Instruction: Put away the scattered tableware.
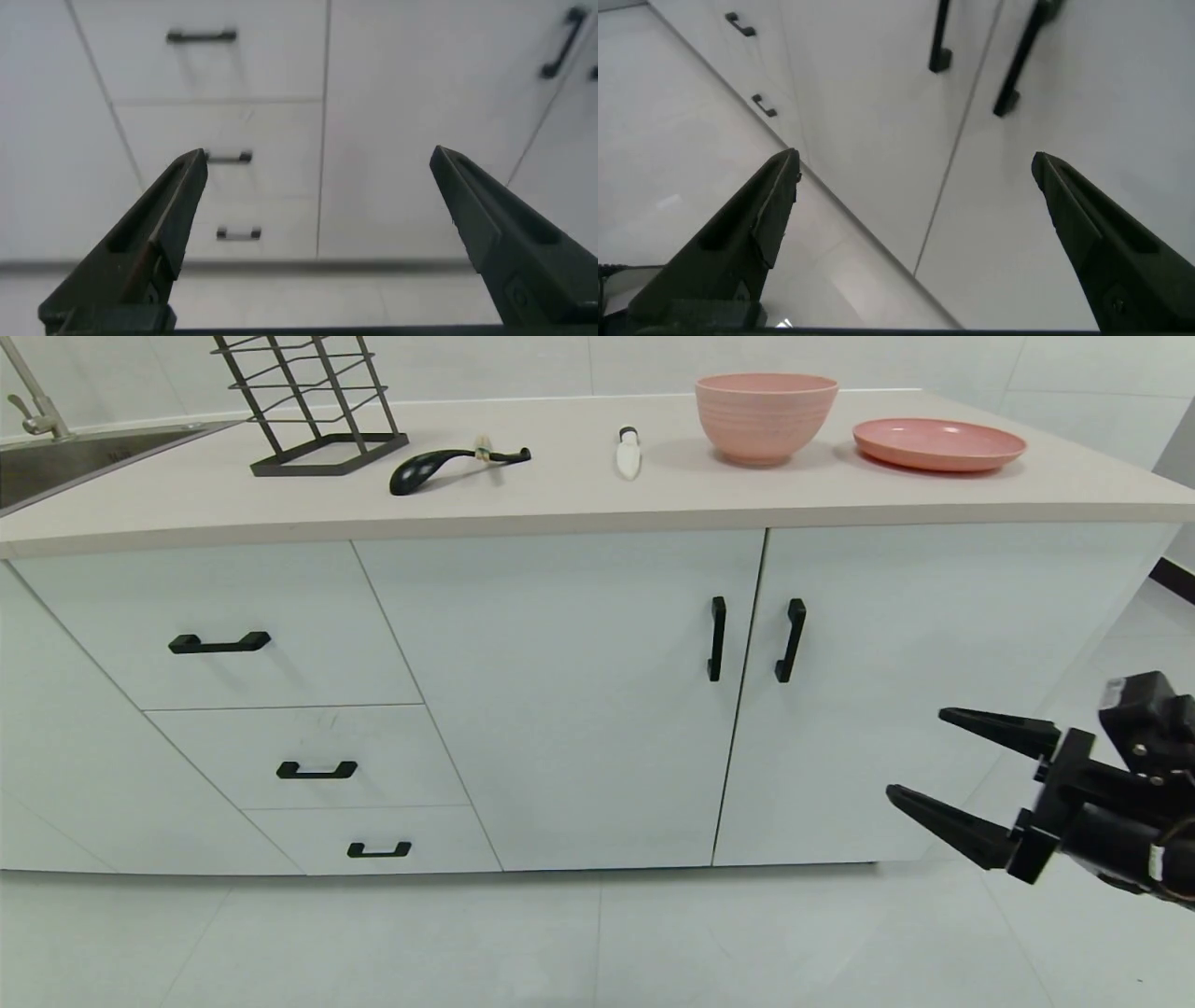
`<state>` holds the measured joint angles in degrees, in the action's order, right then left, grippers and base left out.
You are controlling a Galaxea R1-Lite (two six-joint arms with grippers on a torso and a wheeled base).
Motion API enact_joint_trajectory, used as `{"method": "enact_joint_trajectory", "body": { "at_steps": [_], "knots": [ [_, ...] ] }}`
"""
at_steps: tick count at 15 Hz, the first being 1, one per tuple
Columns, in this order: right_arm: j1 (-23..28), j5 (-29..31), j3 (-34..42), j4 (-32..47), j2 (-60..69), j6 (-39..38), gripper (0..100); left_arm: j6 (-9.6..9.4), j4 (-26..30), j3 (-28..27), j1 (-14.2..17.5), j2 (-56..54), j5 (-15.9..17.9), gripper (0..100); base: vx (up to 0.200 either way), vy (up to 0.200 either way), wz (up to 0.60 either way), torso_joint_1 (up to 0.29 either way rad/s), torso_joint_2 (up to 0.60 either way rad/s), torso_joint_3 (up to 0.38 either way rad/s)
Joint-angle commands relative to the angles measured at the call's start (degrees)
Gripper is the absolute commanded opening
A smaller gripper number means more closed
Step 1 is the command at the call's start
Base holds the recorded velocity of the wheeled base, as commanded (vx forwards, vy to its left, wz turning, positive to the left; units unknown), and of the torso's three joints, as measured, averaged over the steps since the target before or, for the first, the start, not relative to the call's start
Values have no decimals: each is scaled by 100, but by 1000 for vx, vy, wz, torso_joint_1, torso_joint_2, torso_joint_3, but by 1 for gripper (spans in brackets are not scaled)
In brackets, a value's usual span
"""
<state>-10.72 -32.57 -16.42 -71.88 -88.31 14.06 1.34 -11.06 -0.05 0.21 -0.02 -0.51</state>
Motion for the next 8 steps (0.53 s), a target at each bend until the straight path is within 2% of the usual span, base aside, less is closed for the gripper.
{"method": "enact_joint_trajectory", "body": {
  "at_steps": [1,3,5,6,8],
  "knots": [
    [-352,-197,-731,-134,-943,106,100,-46,-248,-65,-21,20,332,100,0,0,0,0,0,0],
    [-423,-293,-1118,-248,-1154,150,100,-37,-81,-566,-197,653,1370,100,0,0,0,0,0,0],
    [-423,-460,-1214,-266,-1215,203,100,-143,-134,-1243,-425,1918,1774,100,0,0,0,0,0,0],
    [-423,-469,-1241,-283,-1206,229,100,-521,-371,-1577,-636,2613,1967,100,0,0,0,0,0,0],
    [-431,-496,-1285,-301,-1162,229,100,-1567,-1171,-1753,-900,3773,2521,100,0,0,0,0,0,0]
  ]
}}
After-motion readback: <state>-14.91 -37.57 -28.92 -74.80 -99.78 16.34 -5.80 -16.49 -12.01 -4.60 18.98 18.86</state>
